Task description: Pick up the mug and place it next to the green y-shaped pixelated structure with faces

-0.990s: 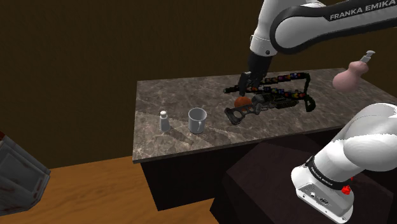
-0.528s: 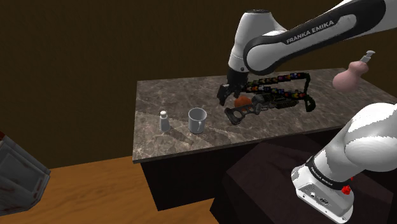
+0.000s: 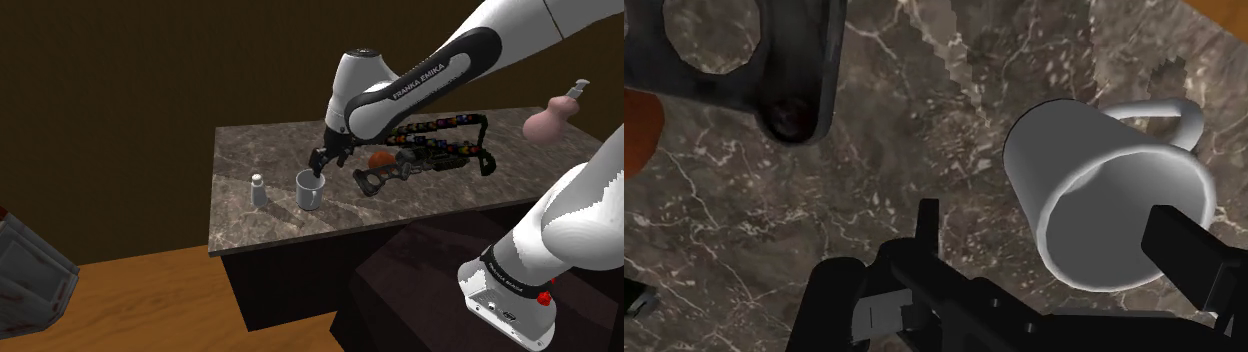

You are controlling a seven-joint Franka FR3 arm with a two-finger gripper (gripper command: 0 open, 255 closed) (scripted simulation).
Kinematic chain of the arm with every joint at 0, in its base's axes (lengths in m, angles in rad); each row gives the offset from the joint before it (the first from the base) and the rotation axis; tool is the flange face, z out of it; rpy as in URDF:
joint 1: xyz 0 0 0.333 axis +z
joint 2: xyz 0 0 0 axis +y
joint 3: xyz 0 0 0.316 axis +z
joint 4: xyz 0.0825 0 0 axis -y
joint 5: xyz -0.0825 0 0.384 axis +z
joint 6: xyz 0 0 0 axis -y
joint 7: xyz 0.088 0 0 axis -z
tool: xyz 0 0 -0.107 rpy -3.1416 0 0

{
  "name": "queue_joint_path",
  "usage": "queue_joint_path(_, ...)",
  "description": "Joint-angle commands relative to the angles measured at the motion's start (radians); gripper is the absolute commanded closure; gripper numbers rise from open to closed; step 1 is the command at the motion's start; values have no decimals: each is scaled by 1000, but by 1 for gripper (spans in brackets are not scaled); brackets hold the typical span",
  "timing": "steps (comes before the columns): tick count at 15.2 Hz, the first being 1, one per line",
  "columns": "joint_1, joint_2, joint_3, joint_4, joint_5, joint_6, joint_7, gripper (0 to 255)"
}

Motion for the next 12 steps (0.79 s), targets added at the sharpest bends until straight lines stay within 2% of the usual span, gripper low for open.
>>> queue_joint_path(1, 7, 69, 3, 41, -22, 38, 30, 0)
queue_joint_path(8, 17, 162, -10, 43, -62, 126, 59, 0)
queue_joint_path(12, 19, 169, -11, 44, -66, 133, 61, 0)
